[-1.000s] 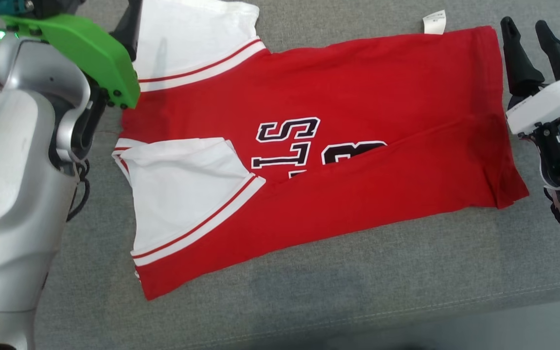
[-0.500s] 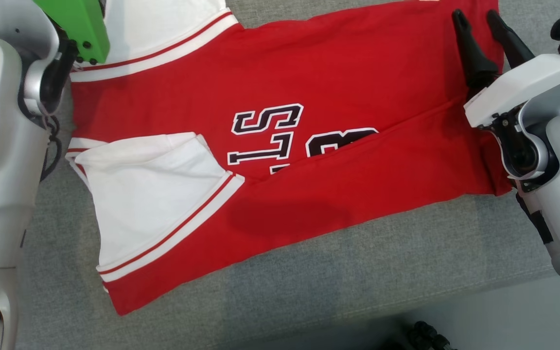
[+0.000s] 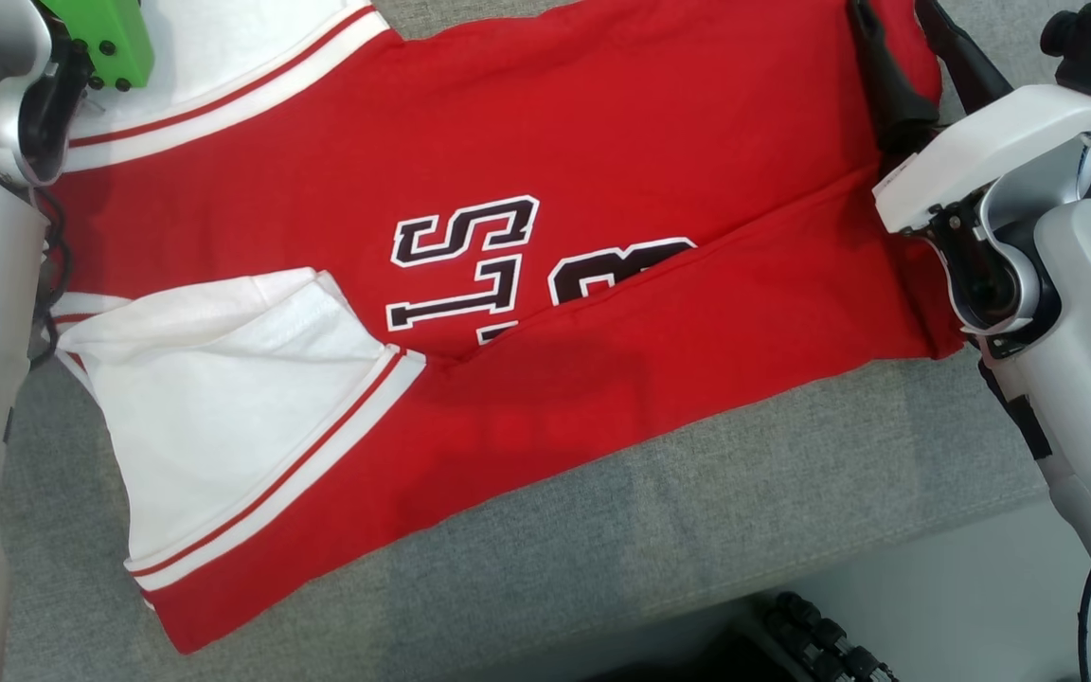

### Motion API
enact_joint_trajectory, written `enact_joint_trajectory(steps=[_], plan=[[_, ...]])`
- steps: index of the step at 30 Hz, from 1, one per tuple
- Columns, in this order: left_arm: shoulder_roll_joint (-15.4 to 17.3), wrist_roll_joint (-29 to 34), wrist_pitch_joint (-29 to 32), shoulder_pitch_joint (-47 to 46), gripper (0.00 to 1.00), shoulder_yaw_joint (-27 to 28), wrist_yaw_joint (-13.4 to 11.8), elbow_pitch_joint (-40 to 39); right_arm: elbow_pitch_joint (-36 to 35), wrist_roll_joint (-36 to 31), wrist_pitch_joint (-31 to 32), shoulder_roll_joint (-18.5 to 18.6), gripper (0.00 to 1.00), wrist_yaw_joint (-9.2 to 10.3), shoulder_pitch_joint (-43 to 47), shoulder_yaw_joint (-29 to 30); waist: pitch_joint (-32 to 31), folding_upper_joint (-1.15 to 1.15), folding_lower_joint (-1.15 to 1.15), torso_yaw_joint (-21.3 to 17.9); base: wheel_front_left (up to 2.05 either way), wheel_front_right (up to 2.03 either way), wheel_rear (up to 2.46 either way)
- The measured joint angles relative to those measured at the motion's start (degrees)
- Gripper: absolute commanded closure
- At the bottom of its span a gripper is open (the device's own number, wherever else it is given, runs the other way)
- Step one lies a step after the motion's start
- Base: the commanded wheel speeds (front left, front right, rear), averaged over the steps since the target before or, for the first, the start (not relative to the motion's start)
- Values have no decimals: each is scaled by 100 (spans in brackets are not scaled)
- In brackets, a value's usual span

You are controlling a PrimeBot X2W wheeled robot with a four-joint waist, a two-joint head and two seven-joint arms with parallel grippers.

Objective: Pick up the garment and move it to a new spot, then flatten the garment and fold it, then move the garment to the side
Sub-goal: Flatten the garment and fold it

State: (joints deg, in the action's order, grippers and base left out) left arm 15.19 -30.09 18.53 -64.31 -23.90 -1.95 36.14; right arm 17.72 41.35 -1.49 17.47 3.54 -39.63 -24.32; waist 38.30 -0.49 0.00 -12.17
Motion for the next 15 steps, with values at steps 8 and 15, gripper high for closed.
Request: enact_joint_trajectory(steps=[8,15], plan=[[-53,0,-120,-120,100,-16,121,326,197,-9,-103,-62,0,-9,-1,-3,-23,0,0,-15,0,0,0],[-238,-48,-180,-142,100,-65,256,594,328,-10,-155,-47,0,-51,-1,3,-165,0,0,55,0,0,0]])
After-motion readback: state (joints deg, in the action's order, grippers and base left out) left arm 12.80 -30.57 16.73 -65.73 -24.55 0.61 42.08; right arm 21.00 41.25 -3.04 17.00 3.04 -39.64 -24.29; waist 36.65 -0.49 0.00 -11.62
